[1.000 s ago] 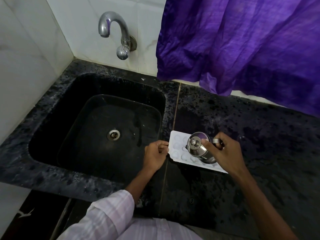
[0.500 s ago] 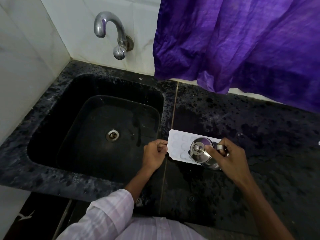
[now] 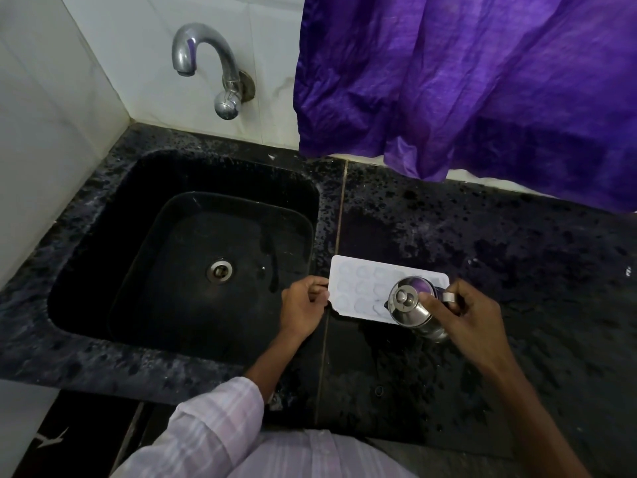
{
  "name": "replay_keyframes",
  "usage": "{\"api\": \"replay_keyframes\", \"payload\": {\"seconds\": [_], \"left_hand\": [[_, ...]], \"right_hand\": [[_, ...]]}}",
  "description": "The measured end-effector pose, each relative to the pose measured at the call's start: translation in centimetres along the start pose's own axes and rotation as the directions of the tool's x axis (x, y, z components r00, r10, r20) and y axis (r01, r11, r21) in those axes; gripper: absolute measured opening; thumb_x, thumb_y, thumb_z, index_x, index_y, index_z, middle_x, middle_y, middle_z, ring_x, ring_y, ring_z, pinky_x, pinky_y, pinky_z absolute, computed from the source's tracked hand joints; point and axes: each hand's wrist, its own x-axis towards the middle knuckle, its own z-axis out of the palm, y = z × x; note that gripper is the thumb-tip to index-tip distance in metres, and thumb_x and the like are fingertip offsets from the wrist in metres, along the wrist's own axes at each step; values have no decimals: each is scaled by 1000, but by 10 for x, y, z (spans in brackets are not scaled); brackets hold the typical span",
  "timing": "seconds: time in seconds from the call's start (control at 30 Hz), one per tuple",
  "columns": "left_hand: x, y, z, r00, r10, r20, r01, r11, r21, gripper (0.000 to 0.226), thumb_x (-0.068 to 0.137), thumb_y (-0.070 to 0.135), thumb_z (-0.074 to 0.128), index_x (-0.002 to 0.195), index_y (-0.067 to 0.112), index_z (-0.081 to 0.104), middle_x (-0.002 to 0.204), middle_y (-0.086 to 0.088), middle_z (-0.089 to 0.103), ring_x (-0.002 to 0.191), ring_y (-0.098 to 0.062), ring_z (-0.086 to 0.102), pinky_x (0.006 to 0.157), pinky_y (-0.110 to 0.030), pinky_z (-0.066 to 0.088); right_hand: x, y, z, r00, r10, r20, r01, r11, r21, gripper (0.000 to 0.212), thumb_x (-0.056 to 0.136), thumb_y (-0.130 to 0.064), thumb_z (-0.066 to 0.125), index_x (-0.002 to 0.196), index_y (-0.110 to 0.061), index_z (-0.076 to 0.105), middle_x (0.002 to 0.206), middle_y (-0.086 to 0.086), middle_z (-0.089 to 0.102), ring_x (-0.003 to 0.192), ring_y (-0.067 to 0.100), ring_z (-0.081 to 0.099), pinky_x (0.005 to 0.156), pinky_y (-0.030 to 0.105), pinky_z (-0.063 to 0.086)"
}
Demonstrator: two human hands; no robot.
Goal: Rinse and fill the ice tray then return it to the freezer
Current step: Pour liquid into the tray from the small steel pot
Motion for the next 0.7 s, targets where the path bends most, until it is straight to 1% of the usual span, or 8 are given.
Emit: {"api": "replay_keyframes", "payload": {"seconds": [0.2,0.33,0.47,0.7], "left_hand": [[0,-1,0,1000,-5,-4,5,1000,5,18,91,8,68,107,13,75,86,2,76,79,-9,73,80,-29,60],[-1,0,1,1000,-7,-9,7,1000,3,19,91,6,67,107,12,75,86,0,76,77,-10,73,76,-25,60],[-1,-1,1,1000,-7,-14,8,1000,2,19,91,5,68,108,11,74,86,0,76,78,-12,73,77,-27,60],[-3,-1,1,1000,-15,-4,15,1000,-11,19,92,6,67,110,12,73,88,0,76,80,-14,74,79,-30,61]], "right_hand": [[-3,4,-7,999,25,-27,-25,1000,4,48,81,-30,78,65,-3,42,59,4,39,53,9,34,50,21,34],[-5,6,-12,997,60,-45,-60,998,6,47,81,-30,79,66,-3,43,59,4,40,54,10,35,52,26,35],[-7,8,-17,996,66,-65,-64,997,32,47,82,-28,78,64,-6,41,59,2,38,52,6,32,49,18,32],[-10,16,-28,991,91,-98,-85,995,56,46,82,-27,78,63,-10,39,59,0,37,52,6,32,47,17,32]]}}
